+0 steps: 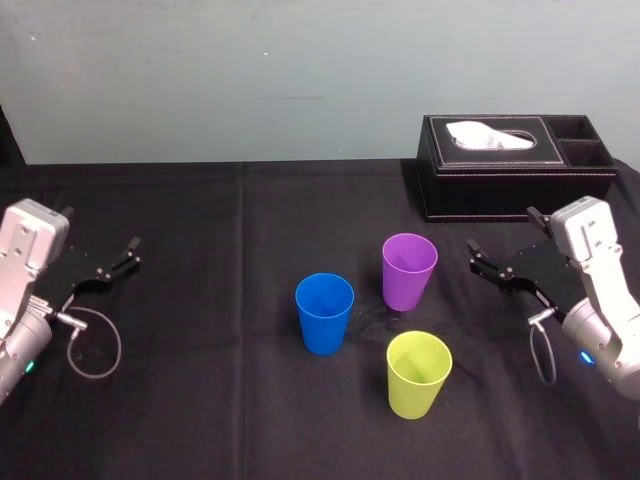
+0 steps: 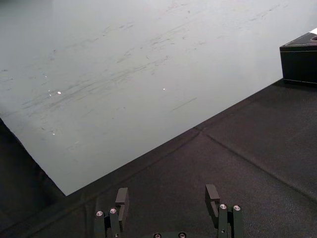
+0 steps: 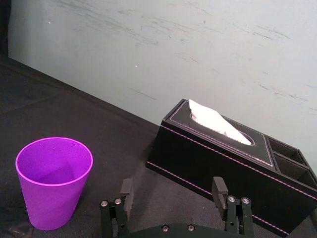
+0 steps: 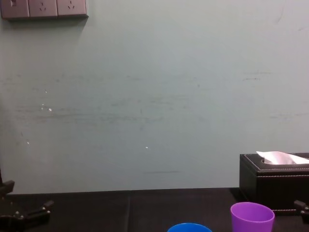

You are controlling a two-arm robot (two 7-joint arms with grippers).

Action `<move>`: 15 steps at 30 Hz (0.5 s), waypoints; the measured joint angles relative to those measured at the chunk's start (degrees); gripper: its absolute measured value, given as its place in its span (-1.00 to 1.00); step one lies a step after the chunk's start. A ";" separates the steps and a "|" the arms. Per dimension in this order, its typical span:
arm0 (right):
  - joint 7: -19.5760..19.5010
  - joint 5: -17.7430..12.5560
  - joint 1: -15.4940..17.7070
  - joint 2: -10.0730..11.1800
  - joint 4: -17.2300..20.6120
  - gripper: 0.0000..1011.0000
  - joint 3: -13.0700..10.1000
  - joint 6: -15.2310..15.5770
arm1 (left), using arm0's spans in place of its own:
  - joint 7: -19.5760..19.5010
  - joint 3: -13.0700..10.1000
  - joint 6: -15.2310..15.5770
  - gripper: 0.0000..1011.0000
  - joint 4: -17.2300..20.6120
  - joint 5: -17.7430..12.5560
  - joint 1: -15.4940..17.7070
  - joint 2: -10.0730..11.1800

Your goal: Stack the three plastic cups sequentially using one hand.

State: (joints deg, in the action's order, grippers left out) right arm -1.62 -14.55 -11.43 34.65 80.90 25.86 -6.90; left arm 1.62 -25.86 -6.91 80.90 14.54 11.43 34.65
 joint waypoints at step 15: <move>0.28 -0.11 0.36 -0.02 0.64 0.99 -0.54 0.02 | 0.00 0.00 0.00 1.00 0.00 0.00 0.00 0.00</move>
State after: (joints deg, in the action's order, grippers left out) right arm -1.34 -14.65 -11.07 34.63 81.54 25.32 -6.89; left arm 1.62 -25.86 -6.91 80.90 14.55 11.43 34.65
